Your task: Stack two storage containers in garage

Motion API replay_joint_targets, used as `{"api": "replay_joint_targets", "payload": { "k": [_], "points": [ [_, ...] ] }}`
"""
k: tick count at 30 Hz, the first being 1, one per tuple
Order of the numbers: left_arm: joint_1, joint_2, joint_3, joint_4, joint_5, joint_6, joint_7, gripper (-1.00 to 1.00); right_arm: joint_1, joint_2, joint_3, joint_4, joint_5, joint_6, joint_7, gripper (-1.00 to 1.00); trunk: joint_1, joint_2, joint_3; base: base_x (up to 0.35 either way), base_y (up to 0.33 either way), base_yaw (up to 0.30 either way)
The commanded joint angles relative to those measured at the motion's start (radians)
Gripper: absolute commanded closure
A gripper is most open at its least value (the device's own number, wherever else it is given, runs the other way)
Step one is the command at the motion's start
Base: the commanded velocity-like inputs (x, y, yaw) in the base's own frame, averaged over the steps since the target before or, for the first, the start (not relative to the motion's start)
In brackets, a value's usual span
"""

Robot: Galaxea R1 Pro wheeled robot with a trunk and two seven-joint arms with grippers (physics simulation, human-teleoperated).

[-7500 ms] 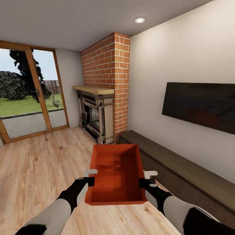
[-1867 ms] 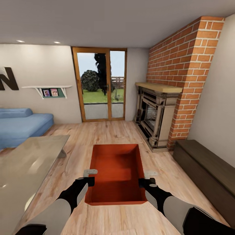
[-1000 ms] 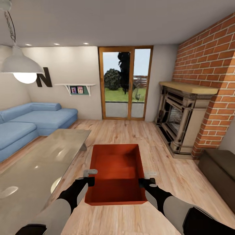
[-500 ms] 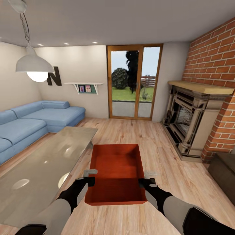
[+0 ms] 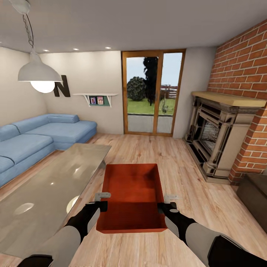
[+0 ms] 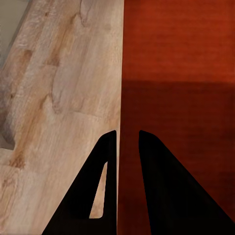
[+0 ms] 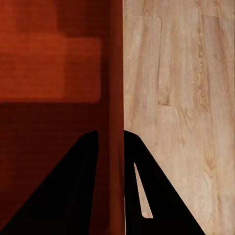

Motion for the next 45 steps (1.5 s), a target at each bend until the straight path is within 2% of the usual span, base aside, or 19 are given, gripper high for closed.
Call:
{"api": "replay_joint_targets", "payload": {
  "k": [1,18,45],
  "points": [
    [-0.001,0.001,0.01,0.001,-0.014,0.009,0.017,1.0,-0.001,-0.022,0.025,0.0,0.009,-0.009,-0.033,1.0,0.0,-0.002,-0.002,0.0,0.0,0.075],
    [-0.001,0.001,0.01,0.001,-0.014,0.009,0.017,1.0,-0.001,-0.022,0.026,0.0,0.009,-0.008,-0.033,1.0,0.0,-0.002,-0.014,0.0,0.0,0.07],
    [-0.001,0.001,0.01,0.001,-0.014,0.008,0.017,1.0,-0.001,-0.022,0.026,0.0,0.009,-0.007,-0.034,1.0,0.0,-0.002,-0.014,0.0,0.0,0.261]
  ]
}}
